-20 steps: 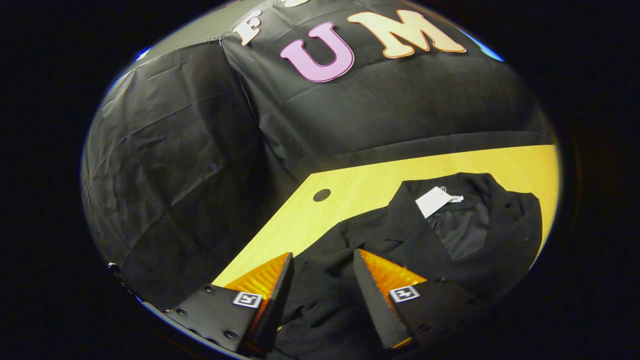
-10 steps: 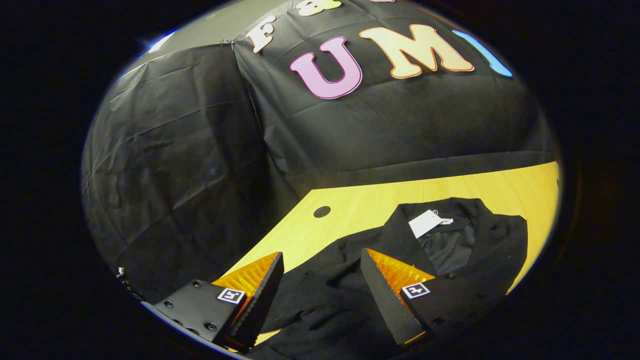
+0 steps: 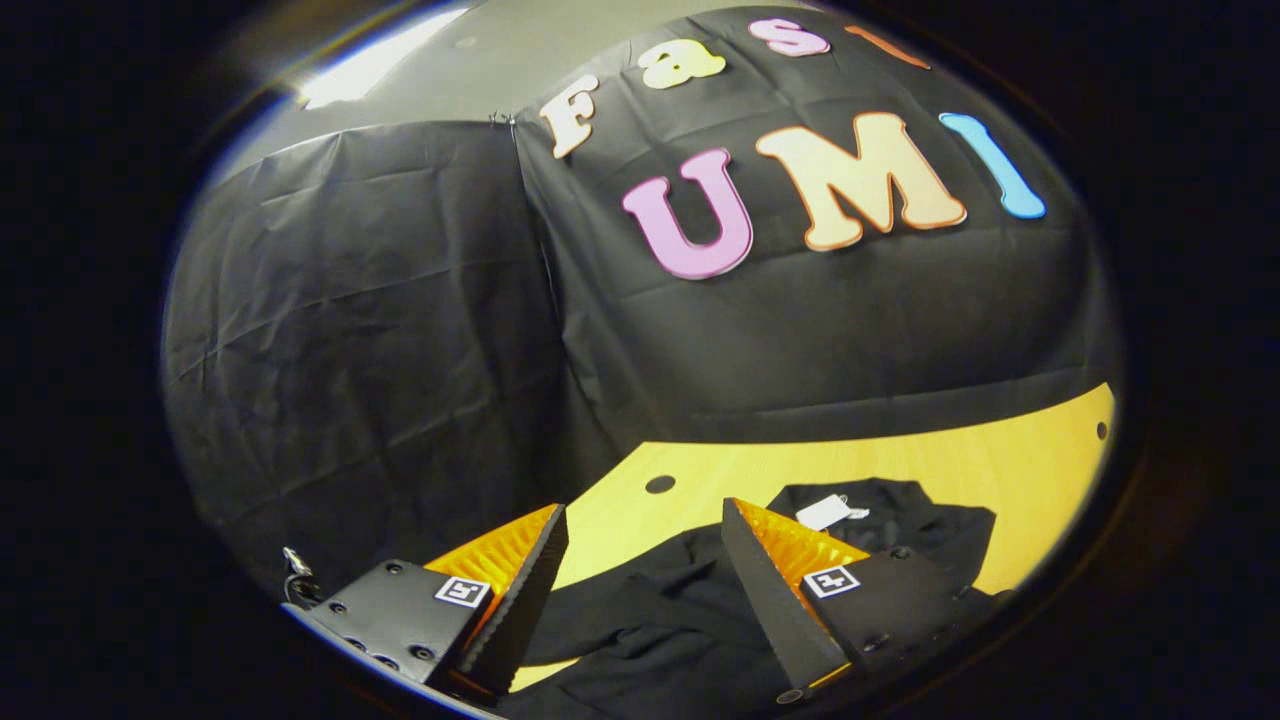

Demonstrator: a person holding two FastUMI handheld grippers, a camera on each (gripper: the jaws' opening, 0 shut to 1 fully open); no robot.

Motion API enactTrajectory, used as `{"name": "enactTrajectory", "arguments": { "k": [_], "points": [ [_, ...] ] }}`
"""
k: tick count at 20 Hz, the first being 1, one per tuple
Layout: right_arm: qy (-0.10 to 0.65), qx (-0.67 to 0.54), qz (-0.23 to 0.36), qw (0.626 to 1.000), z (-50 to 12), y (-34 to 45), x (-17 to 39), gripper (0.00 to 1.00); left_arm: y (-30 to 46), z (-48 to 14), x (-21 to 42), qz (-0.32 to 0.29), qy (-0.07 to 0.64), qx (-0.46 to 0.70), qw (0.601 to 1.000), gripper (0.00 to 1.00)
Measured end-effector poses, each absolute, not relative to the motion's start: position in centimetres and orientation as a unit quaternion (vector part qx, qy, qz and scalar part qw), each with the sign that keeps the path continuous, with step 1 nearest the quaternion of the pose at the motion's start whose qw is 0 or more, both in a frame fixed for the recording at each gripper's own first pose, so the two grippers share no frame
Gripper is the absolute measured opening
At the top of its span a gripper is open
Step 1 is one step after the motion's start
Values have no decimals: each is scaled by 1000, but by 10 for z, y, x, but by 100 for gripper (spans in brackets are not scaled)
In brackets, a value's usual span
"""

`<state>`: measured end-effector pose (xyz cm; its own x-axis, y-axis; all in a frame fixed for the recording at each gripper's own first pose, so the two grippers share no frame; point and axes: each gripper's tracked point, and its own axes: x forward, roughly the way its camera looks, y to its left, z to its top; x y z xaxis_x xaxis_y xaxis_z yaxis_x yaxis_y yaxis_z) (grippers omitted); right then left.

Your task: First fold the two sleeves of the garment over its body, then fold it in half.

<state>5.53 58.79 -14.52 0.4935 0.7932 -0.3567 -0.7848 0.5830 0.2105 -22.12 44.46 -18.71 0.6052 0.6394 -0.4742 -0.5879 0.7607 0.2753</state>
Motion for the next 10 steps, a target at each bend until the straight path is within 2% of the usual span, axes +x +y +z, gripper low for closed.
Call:
{"name": "enactTrajectory", "arguments": {
  "k": [1,2,4,5,6,7,8,10],
  "points": [
    [198,8,455,868,-134,579,54,92,443,-188,-218,342,280,42,896,63],
    [185,1,453,872,-123,570,55,92,443,-186,-218,344,275,35,897,56],
    [161,-27,446,880,-106,549,51,92,446,-183,-221,353,262,12,898,27],
    [149,-39,443,883,-98,538,51,97,447,-183,-221,358,258,-3,897,13],
    [141,-48,439,886,-93,528,48,100,446,-182,-221,361,251,-15,898,5],
    [138,-61,433,889,-89,517,46,93,446,-182,-222,364,249,-26,897,2],
    [133,-74,425,892,-87,505,44,97,448,-183,-222,369,245,-29,896,1],
    [123,-88,411,899,-80,480,37,93,448,-183,-223,377,244,-27,893,0]
  ]
}}
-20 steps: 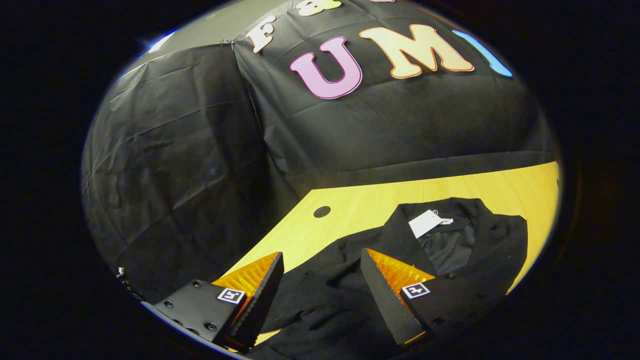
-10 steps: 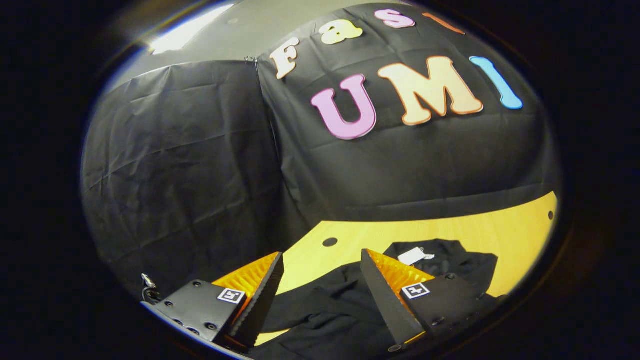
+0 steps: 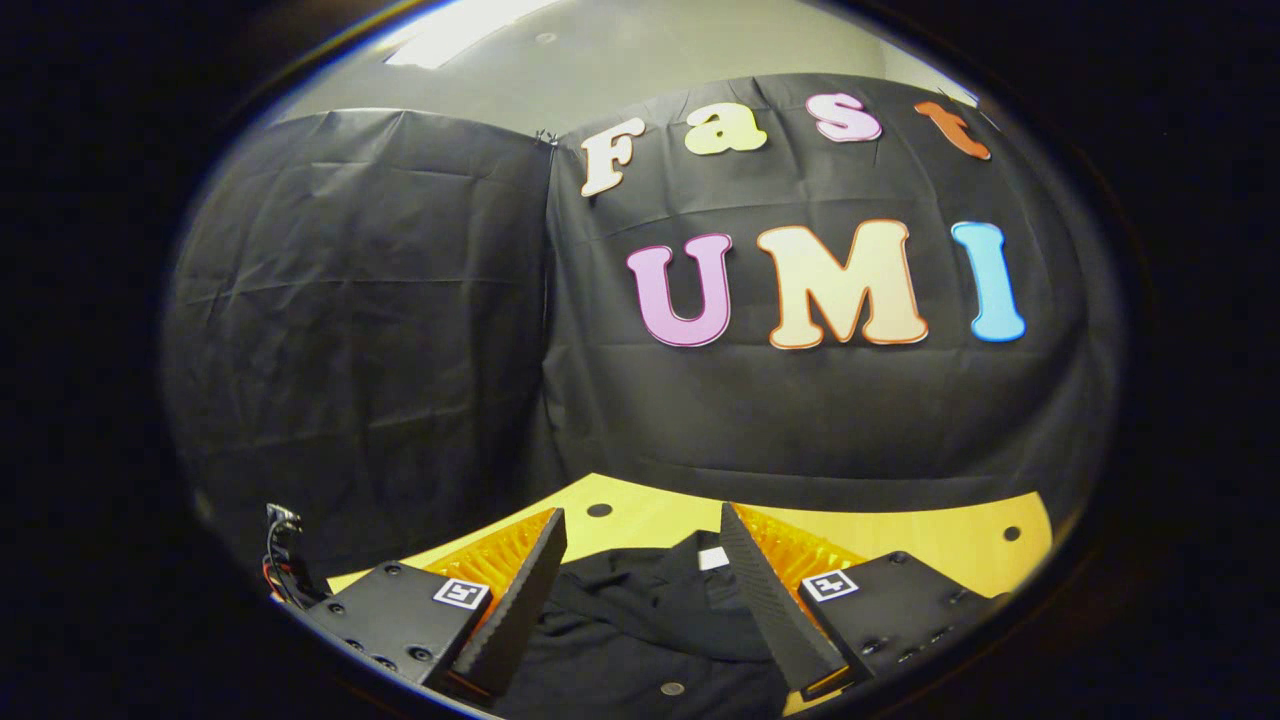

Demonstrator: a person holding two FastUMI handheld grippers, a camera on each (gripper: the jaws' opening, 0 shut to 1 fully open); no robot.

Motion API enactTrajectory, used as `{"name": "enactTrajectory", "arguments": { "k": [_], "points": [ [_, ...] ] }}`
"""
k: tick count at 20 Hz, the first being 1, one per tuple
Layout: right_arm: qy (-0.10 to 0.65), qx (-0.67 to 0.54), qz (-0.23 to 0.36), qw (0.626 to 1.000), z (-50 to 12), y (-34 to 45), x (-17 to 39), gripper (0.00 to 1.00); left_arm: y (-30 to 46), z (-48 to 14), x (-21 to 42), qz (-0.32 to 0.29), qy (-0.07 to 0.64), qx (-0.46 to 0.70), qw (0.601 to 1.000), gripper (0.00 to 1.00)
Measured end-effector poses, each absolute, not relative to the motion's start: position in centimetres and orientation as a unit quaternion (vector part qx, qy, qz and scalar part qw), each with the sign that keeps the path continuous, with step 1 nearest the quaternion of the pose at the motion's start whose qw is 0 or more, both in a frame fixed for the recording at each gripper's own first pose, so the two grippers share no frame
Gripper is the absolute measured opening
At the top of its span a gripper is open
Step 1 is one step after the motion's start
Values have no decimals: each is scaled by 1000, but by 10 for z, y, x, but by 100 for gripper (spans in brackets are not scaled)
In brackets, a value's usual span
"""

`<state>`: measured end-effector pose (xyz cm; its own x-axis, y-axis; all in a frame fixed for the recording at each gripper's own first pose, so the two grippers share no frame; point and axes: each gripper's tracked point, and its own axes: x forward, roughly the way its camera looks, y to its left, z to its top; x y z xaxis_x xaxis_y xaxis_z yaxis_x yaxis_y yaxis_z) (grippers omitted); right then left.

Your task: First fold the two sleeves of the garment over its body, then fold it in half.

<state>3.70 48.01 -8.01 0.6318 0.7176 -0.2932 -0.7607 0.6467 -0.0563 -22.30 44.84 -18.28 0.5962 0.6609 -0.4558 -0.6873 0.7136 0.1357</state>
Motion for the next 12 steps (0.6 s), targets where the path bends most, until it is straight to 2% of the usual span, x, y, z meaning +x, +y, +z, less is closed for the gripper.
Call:
{"name": "enactTrajectory", "arguments": {
  "k": [1,2,6,7,12],
  "points": [
    [121,-88,402,903,-79,468,32,97,449,-184,-222,381,249,-19,890,0],
    [122,-88,391,908,-79,454,30,94,449,-184,-222,383,253,-8,888,0],
    [140,-82,343,925,-84,395,19,94,440,-182,-206,368,265,-8,891,0],
    [148,-83,331,928,-89,382,16,100,436,-178,-200,364,260,-17,894,0],
    [167,-68,301,936,-94,338,7,93,412,-137,-164,329,219,-9,919,0]
  ]
}}
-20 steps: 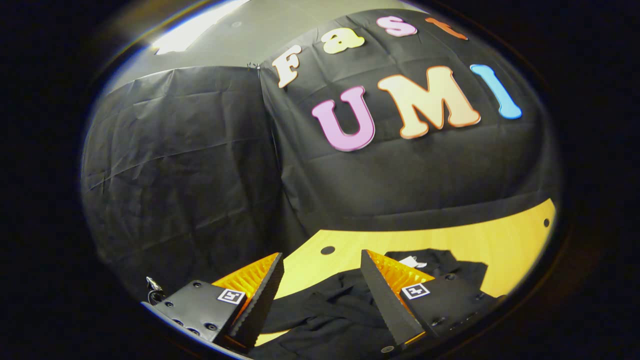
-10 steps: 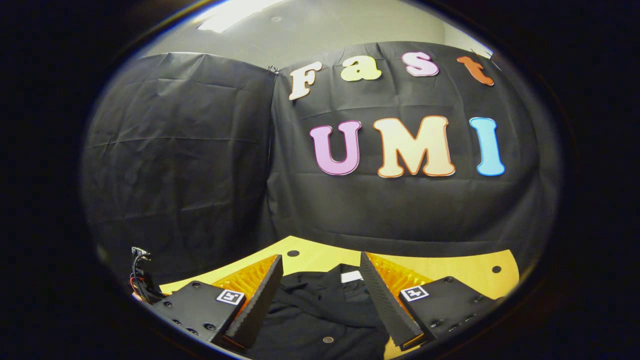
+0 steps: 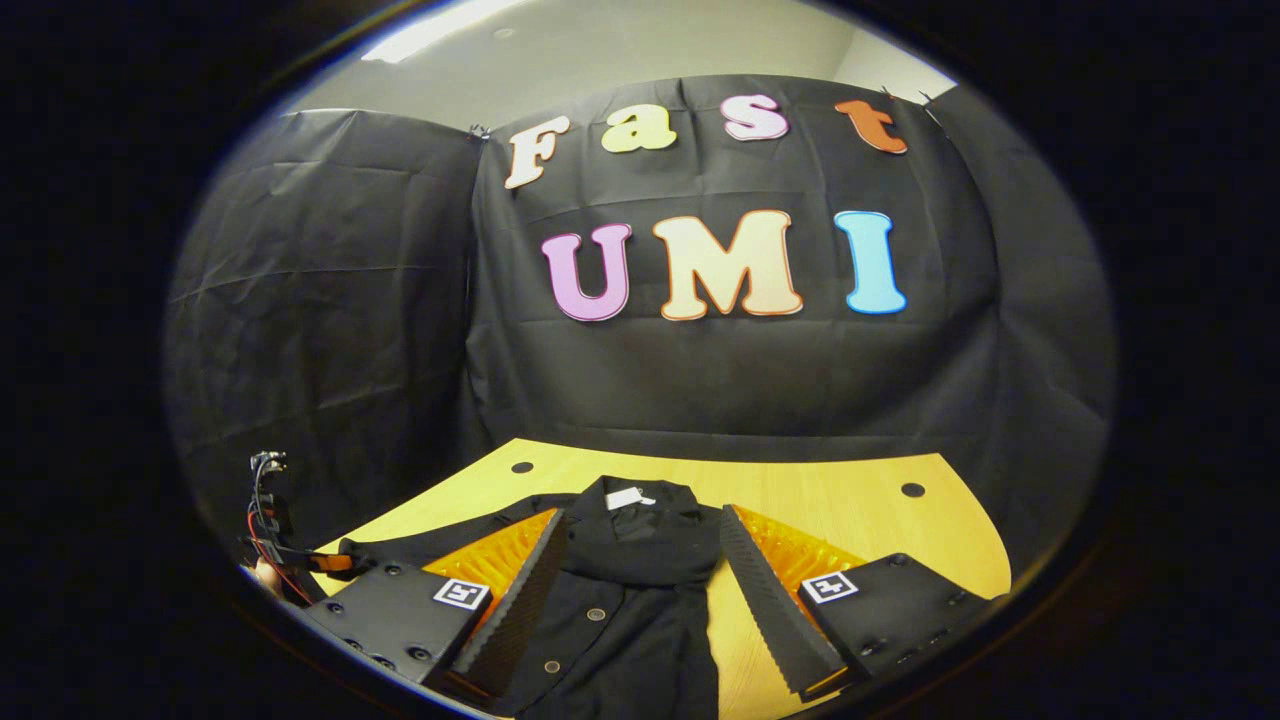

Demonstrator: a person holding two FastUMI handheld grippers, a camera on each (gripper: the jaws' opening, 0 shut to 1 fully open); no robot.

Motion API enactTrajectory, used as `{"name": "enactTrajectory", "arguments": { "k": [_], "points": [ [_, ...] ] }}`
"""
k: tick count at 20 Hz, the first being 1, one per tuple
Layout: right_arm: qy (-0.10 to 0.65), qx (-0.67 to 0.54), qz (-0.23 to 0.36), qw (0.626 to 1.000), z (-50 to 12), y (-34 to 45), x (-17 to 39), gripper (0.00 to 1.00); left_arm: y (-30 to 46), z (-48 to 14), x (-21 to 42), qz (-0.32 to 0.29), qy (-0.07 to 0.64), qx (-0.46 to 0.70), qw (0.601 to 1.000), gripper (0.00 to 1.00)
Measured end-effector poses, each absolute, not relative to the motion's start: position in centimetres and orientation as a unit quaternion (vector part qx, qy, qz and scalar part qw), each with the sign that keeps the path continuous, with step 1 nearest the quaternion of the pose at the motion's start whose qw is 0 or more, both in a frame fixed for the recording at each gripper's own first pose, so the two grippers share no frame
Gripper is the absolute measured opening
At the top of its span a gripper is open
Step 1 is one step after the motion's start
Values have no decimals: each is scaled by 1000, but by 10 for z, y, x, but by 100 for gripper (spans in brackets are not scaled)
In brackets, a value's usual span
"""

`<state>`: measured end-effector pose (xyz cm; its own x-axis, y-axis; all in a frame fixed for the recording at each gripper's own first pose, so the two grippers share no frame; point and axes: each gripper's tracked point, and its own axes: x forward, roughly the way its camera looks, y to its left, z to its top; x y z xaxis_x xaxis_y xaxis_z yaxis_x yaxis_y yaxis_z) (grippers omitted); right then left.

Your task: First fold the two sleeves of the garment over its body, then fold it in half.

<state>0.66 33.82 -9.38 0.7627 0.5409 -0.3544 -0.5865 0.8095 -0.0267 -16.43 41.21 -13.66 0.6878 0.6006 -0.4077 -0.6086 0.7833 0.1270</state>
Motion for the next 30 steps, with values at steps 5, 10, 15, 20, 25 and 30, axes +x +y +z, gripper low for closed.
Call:
{"name": "enactTrajectory", "arguments": {
  "k": [5,10,15,20,25,30],
  "points": [
    [172,-46,282,943,-97,311,1,93,367,-88,-110,279,177,26,944,0],
    [183,-13,244,952,-98,268,-6,93,299,-61,-35,199,146,59,967,0],
    [184,-8,196,963,-99,211,-19,97,217,-64,31,109,139,96,980,0],
    [179,7,161,970,-98,170,-28,97,146,-89,82,45,136,109,984,0],
    [186,18,154,970,-108,156,-34,97,83,-113,116,-4,142,114,983,0],
    [187,27,149,971,-114,147,-35,97,24,-146,141,-52,158,125,978,0]
  ]
}}
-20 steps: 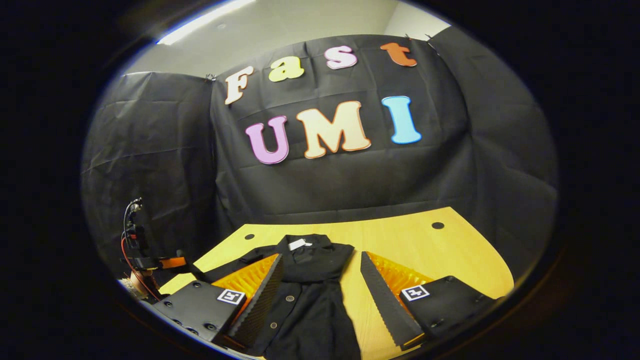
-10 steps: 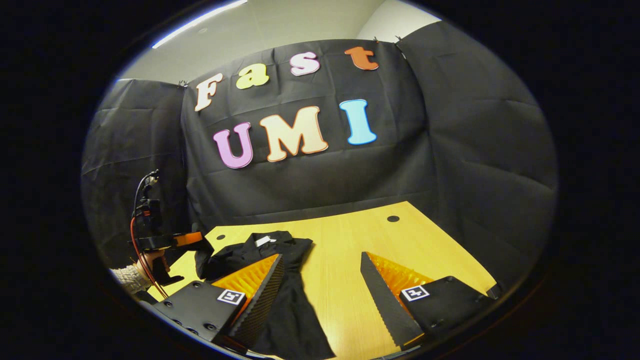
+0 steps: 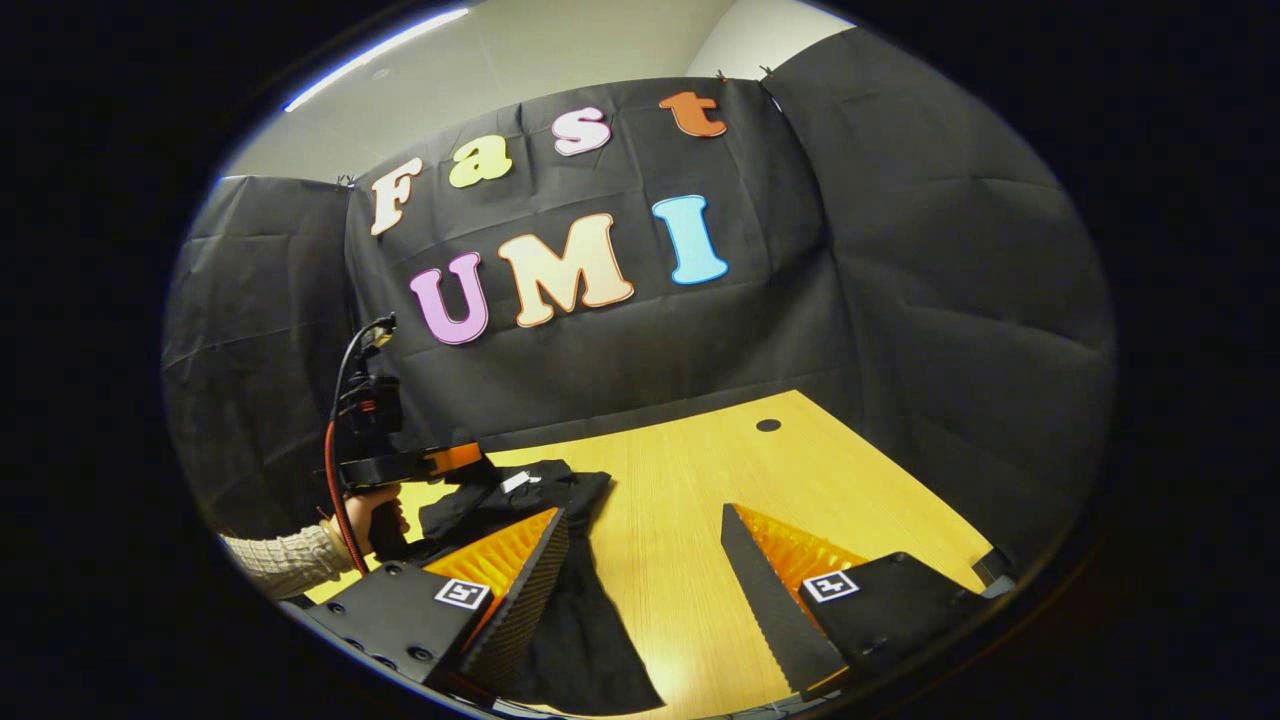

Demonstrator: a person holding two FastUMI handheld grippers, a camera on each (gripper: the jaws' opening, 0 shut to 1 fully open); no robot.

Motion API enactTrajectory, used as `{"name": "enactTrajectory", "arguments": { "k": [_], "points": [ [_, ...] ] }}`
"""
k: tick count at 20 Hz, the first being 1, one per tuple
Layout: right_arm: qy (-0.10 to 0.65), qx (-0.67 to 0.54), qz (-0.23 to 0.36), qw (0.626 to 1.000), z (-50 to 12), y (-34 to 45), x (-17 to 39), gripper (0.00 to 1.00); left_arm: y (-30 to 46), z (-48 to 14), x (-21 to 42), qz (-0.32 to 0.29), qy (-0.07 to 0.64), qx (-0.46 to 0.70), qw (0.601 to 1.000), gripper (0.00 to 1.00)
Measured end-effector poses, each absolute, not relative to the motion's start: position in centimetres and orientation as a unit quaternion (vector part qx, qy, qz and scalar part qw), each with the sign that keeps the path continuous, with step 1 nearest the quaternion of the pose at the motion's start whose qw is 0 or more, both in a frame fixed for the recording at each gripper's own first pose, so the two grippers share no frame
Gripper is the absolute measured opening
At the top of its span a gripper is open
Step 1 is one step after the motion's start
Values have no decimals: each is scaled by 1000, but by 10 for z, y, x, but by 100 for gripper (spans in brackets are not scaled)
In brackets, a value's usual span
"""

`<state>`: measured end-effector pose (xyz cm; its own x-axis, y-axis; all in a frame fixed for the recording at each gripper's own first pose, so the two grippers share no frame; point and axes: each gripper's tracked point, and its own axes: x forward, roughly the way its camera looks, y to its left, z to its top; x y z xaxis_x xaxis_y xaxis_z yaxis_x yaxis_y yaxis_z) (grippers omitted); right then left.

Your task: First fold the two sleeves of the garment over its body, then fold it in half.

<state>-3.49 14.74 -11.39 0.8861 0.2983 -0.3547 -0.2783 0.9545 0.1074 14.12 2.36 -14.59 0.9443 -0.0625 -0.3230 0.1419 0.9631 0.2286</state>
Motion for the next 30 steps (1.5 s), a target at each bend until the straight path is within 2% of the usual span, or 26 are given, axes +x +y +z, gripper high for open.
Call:
{"name": "enactTrajectory", "arguments": {
  "k": [4,9,12,13,14,15,17,22,23,24,30],
  "points": [
    [197,38,142,969,-124,139,-42,97,-3,-174,157,-66,176,148,971,0],
    [208,36,136,968,-136,129,-49,97,-3,-197,166,-48,193,161,967,0],
    [214,24,143,966,-140,131,-50,97,-24,-197,160,-78,187,129,971,0],
    [216,21,148,965,-142,134,-50,97,-32,-192,156,-89,182,120,972,15],
    [219,18,154,963,-144,136,-50,92,-37,-187,152,-94,174,118,973,29],
    [220,16,161,962,-144,141,-50,97,-36,-176,150,-84,158,126,976,52],
    [219,8,176,960,-143,151,-50,97,-26,-144,142,-68,120,136,981,96],
    [207,-19,227,952,-143,188,-54,97,22,-43,96,-47,8,174,984,95],
    [212,-21,237,948,-149,196,-57,92,39,-25,81,-35,-8,185,982,94],
    [215,-24,244,945,-152,203,-59,97,57,-14,64,-24,-19,194,981,94],
    [239,-41,274,931,-190,238,-85,97,156,15,-52,62,-38,210,975,92]
  ]
}}
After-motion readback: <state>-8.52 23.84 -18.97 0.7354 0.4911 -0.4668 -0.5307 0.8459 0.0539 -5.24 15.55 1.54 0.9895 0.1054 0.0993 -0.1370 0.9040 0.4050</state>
